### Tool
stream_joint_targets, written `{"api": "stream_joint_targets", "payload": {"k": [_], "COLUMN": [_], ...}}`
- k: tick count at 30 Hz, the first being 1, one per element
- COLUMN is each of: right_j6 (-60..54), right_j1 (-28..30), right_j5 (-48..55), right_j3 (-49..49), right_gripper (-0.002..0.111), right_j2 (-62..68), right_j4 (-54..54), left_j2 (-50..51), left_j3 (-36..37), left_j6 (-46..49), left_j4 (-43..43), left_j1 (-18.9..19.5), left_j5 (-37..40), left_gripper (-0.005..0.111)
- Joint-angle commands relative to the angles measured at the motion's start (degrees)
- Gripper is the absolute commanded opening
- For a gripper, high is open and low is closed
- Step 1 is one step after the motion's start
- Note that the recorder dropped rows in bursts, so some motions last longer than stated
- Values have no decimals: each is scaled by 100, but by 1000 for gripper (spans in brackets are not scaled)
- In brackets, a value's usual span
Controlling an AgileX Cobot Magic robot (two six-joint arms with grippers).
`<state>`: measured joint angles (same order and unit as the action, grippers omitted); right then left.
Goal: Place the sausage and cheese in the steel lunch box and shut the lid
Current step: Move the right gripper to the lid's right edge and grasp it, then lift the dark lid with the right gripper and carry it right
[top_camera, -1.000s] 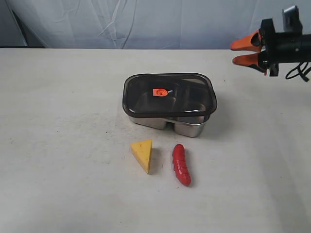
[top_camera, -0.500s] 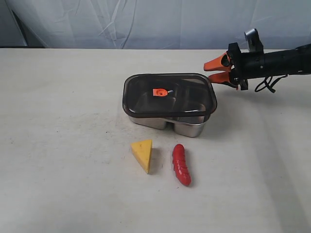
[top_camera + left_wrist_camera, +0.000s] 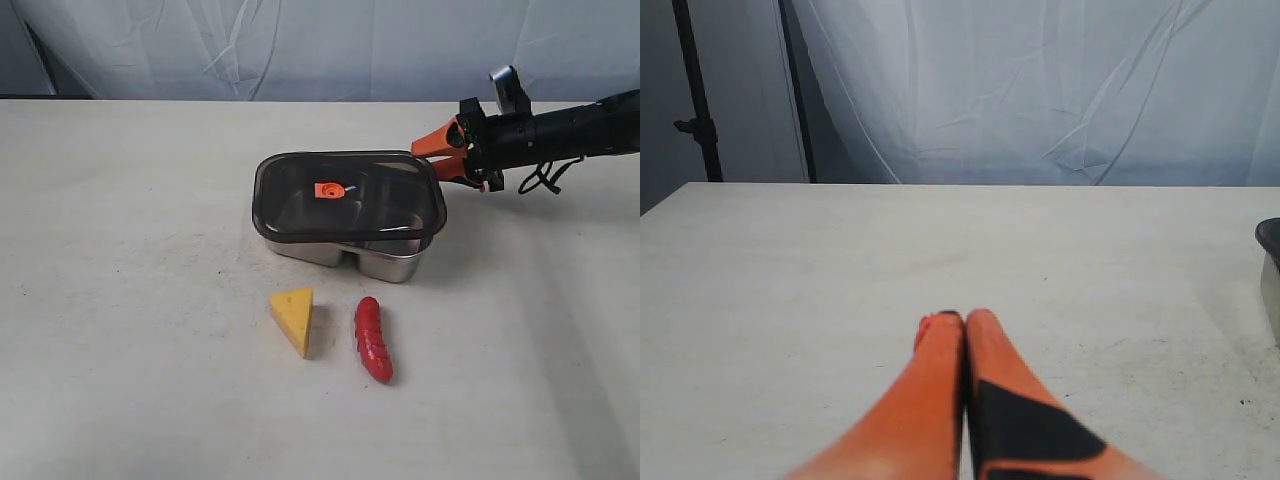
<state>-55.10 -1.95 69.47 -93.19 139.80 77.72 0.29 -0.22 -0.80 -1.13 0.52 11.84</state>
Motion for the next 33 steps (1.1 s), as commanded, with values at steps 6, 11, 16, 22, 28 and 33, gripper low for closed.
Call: {"api": "stream_joint_targets", "payload": {"k": [6,11,16,22,28,33], "right_j6": [-74,-74,-74,-74,-74,-63], "right_j1": [-72,-110,-110,-110,-110,-98], "right_j5": [50,50,50,50,50,50], "right_j3": [-25,-25,-25,-25,-25,-25], "right_gripper": [53,53,47,10,-1,-1], "right_j2": [-21,-21,-21,-21,-21,-33], "right_j4": [-91,-279,-280,-259,-259,-246], "left_j2": [-29,-29,-29,-29,-29,-29], "left_j3": [22,22,22,22,22,22], "left_j6": [-8,-8,-8,-8,-8,-8], "left_j4": [34,34,34,34,34,34], "left_j1": [-11,-11,-11,-11,-11,-11], "left_j5": [-71,-71,-71,-71,-71,-71], "left_gripper": [0,0,0,0,0,0]}}
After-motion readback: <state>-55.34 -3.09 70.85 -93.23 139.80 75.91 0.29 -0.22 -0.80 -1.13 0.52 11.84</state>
